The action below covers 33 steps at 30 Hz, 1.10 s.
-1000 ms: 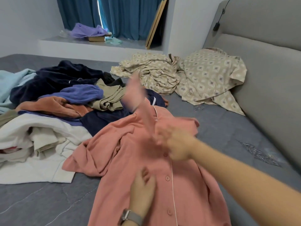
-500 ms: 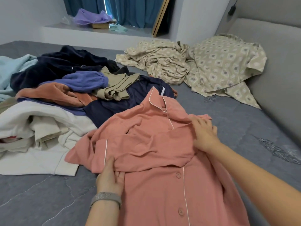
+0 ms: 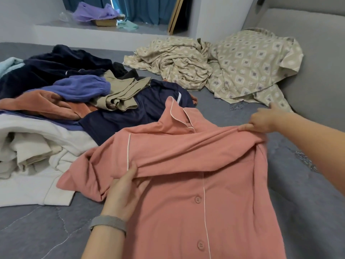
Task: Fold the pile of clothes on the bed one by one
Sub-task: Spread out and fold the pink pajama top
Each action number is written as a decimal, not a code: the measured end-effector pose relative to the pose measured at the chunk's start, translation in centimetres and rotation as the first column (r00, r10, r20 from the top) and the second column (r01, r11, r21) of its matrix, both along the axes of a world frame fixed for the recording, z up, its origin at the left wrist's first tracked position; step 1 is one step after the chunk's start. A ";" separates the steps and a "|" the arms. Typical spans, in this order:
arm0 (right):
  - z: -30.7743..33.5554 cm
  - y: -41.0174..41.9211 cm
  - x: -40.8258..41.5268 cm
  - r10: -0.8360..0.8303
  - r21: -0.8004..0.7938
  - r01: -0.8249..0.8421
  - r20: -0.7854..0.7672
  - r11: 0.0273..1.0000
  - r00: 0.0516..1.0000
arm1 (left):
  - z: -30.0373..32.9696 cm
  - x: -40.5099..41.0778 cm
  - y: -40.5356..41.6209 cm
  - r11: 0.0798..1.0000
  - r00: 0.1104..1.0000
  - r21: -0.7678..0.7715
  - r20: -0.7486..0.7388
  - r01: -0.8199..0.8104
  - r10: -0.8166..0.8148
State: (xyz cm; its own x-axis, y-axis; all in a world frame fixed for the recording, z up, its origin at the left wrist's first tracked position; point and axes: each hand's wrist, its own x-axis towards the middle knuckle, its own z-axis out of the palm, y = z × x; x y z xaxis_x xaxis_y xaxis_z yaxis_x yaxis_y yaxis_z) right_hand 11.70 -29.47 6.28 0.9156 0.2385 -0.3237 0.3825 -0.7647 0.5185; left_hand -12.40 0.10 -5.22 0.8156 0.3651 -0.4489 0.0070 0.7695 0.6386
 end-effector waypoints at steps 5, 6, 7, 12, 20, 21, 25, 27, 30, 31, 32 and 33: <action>-3.9 0.8 -0.3 -0.102 0.412 0.020 0.176 0.911 0.979 | -0.9 -0.1 -1.2 0.998 0.996 -0.058 -0.086 0.003 -0.008; -4.7 0.8 -1.0 -0.121 0.570 -0.051 0.259 0.820 0.958 | -1.0 -0.1 -1.1 0.996 0.997 -0.090 -0.077 -0.013 0.006; -5.5 0.6 -2.2 -0.157 0.692 -0.131 0.337 0.710 0.929 | -1.0 0.0 -0.9 0.993 0.997 -0.116 -0.072 -0.025 0.017; -11.9 -2.6 -10.5 -0.437 0.931 -0.131 0.281 0.341 0.855 | 0.2 0.1 -0.3 0.964 0.994 -0.268 0.099 -0.010 0.038; -14.0 -2.1 -11.8 -0.480 0.834 0.129 0.176 0.536 0.859 | 1.4 0.0 -0.8 0.952 0.988 -0.304 0.133 -0.029 0.073; -13.8 -2.3 -11.8 -0.433 0.821 0.085 0.206 0.564 0.877 | 1.5 -0.1 -0.7 0.945 0.987 -0.324 0.137 -0.039 0.087; -12.9 -5.5 -12.3 -0.558 0.874 0.194 0.103 0.446 0.823 | 1.8 -0.9 2.0 0.868 0.936 -0.475 0.217 -0.147 0.277; -12.7 -6.2 -12.6 -0.637 0.877 0.293 0.020 0.381 0.770 | 2.1 -1.5 3.1 0.847 0.910 -0.510 0.263 -0.150 0.320; -12.7 -4.0 -14.1 -0.549 0.849 0.074 0.269 0.523 0.791 | 2.8 -2.6 2.9 0.897 0.923 -0.423 0.279 -0.128 0.264; -12.7 -2.7 -14.8 -0.480 0.850 -0.024 0.321 0.526 0.817 | 2.8 -2.9 2.7 0.905 0.928 -0.405 0.271 -0.132 0.256; -12.4 -1.2 -15.7 -0.441 0.885 -0.042 0.272 0.464 0.856 | 3.0 -3.3 2.4 0.909 0.933 -0.394 0.260 -0.133 0.249; -12.3 0.2 -16.3 -0.434 0.939 0.031 0.129 0.341 0.892 | 3.1 -3.7 2.0 0.917 0.934 -0.378 0.267 -0.126 0.239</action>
